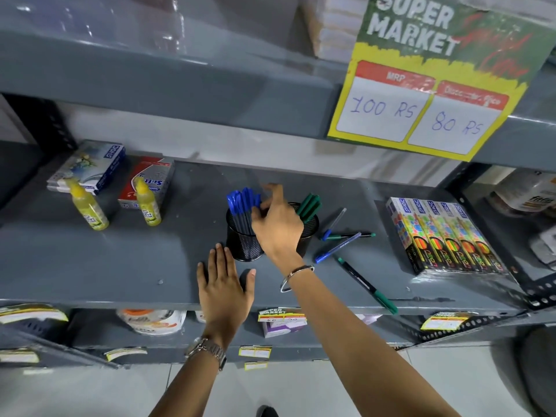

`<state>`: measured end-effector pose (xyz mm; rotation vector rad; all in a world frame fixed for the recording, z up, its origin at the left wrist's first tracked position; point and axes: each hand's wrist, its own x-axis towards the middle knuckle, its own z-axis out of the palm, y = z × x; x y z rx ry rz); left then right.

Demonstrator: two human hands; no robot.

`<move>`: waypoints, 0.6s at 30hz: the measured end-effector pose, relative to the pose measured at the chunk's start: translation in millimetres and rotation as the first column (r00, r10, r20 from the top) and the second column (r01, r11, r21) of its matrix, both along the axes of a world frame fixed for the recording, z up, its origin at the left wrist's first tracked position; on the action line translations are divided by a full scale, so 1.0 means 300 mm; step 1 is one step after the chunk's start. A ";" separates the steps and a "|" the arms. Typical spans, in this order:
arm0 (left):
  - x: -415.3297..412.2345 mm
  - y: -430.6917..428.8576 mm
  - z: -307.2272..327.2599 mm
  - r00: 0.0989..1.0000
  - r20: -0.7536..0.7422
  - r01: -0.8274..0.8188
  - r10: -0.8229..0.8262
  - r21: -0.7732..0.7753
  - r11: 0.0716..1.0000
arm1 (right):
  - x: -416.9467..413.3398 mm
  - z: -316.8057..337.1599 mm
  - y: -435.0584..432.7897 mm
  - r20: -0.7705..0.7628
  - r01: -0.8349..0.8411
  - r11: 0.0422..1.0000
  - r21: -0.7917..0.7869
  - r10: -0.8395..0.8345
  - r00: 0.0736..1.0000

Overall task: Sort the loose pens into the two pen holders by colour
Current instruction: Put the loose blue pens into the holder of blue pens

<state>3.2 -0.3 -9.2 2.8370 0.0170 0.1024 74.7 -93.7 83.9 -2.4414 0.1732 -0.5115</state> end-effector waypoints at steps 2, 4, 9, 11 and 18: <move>0.001 -0.001 -0.001 1.000 -0.001 -0.002 0.002 -0.014 1.000 | 0.006 -0.010 0.002 -0.018 0.040 0.999 0.024 -0.040 0.999; 0.004 0.000 -0.005 1.000 -0.002 -0.002 0.002 -0.019 1.000 | 0.008 -0.018 0.002 -0.022 0.081 0.996 0.048 -0.080 0.997; 0.011 0.009 -0.020 1.000 0.009 -0.005 0.005 -0.007 1.000 | -0.005 -0.011 -0.019 0.040 0.069 0.995 0.074 -0.072 0.997; 0.011 0.011 -0.022 1.000 0.014 -0.018 0.018 -0.008 1.000 | -0.045 -0.015 -0.067 0.173 0.067 0.996 0.063 -0.077 0.982; 0.006 -0.001 -0.015 0.999 0.027 -0.037 0.037 0.033 0.999 | -0.213 -0.172 -0.461 0.062 -0.001 0.984 -0.180 0.012 0.998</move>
